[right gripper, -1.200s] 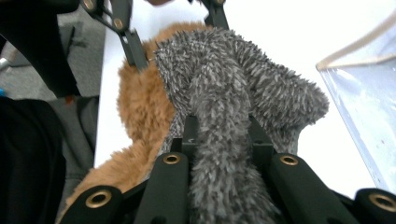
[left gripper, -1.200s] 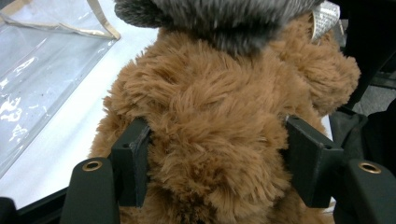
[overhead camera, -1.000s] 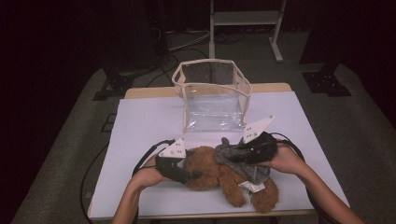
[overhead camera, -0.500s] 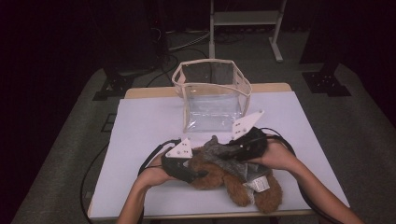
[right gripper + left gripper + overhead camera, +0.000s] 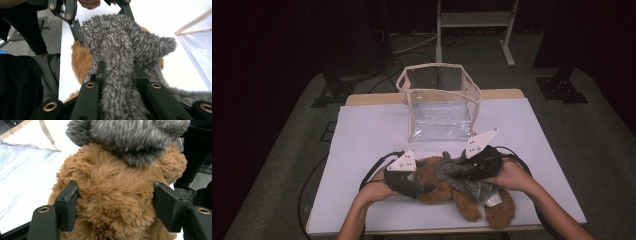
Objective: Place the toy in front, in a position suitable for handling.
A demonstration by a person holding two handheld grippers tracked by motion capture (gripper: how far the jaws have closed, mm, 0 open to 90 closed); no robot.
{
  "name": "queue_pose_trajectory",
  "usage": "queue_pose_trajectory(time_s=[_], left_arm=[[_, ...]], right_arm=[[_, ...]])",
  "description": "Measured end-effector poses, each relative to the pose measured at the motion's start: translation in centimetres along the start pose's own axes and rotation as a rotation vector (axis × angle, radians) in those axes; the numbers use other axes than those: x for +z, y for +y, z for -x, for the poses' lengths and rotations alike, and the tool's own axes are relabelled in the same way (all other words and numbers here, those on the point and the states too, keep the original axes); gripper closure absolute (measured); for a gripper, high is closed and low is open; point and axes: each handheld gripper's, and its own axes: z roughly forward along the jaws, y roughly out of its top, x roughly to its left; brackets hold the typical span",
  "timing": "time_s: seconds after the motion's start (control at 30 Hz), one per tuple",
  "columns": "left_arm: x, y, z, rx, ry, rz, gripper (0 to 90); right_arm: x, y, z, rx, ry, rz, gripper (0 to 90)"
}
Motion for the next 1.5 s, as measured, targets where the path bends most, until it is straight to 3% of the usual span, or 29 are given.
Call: queue_pose_trajectory(time_s=[0.23, 0.4, 0.57, 0.67, 0.77, 0.97, 1.1, 1.27, 1.4, 1.5], left_arm=[[0.0, 0.1, -0.1, -0.007, 0.000, 0.006, 30.0], [0.0, 0.1, -0.1, -0.009, 0.003, 0.006, 30.4], [0.0, 0.2, 0.0, 0.000, 0.002, 0.005, 30.2], [-0.1, 0.1, -0.1, 0.000, 0.008, -0.001, 29.7], [-0.1, 0.0, -0.1, -0.002, 0.005, 0.002, 29.4], [-0.1, 0.1, -0.2, -0.008, 0.003, -0.001, 29.0], [-0.1, 0.1, -0.2, -0.010, 0.002, -0.001, 29.0], [0.0, 0.1, -0.1, -0.004, -0.005, 0.002, 29.1], [-0.1, 0.0, -0.1, -0.002, -0.006, -0.003, 28.6], [-0.2, -0.1, -0.2, 0.000, -0.007, -0.003, 26.9]], right_arm=[[-1.4, -1.3, -0.4, 0.019, -0.021, 0.034, 73.0], [-0.9, 1.0, -0.5, -0.007, -0.017, 0.056, 73.3], [1.3, 3.8, -0.3, -0.044, 0.024, 0.037, 73.2], [2.9, 4.6, -0.2, -0.056, 0.039, -0.001, 72.3], [3.1, 4.5, 0.1, -0.052, 0.050, -0.008, 67.6], [1.3, 3.8, -0.3, -0.058, 0.028, -0.010, 50.0], [0.9, 3.6, -0.8, -0.074, 0.012, -0.011, 47.6], [1.4, 4.4, -0.8, -0.099, 0.003, -0.002, 49.2], [3.4, 5.3, -0.5, -0.096, 0.019, -0.025, 61.2], [3.8, 5.1, -0.6, -0.092, 0.033, -0.044, 66.8]])
